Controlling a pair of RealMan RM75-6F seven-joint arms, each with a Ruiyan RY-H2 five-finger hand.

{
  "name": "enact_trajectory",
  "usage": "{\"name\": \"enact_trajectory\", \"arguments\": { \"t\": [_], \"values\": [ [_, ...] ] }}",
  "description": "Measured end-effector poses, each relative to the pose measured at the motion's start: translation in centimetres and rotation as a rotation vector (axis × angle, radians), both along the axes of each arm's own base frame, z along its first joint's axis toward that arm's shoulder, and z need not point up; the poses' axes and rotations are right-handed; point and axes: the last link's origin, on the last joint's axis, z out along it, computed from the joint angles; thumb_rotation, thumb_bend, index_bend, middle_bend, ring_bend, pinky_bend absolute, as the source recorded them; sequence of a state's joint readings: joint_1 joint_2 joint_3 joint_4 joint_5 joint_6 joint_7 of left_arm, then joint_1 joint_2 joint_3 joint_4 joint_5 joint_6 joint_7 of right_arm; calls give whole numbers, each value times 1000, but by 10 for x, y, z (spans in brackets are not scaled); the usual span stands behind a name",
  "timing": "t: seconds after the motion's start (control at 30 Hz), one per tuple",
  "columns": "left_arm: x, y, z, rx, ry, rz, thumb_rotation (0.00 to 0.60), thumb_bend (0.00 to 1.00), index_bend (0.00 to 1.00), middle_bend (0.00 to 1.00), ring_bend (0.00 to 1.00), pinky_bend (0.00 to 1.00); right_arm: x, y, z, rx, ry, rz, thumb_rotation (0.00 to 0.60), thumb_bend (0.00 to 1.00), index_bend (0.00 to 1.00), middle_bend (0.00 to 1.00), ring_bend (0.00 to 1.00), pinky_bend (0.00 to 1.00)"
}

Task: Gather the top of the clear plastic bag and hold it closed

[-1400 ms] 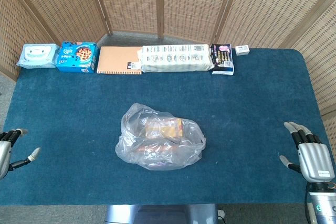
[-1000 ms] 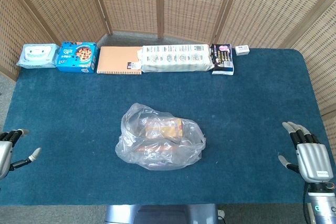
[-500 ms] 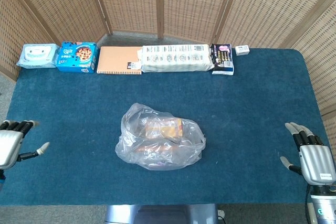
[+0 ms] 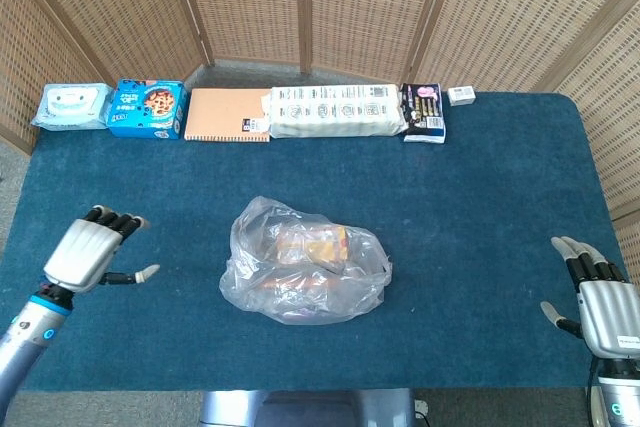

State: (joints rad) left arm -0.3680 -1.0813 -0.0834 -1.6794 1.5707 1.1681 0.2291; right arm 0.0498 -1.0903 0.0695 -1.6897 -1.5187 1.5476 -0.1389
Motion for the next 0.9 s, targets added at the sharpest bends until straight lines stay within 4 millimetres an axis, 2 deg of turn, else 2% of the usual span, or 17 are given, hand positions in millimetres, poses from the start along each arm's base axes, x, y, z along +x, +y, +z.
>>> {"name": "enact_trajectory", "arguments": {
  "t": [0.23,0.47,0.9],
  "values": [
    [17,10,-20,-97,25,-15,0,167,304,394,406,292,-1,2,0,-7,-3,-8,600,203,124,171,179,256],
    [44,21,-50,-187,40,-51,0,159,305,394,406,298,-3,7,4,-24,-2,-16,600,202,124,171,179,256],
    [84,32,-76,-245,37,-109,0,156,304,394,406,304,-9,13,7,-39,-12,-27,600,202,125,171,179,256]
  ]
}}
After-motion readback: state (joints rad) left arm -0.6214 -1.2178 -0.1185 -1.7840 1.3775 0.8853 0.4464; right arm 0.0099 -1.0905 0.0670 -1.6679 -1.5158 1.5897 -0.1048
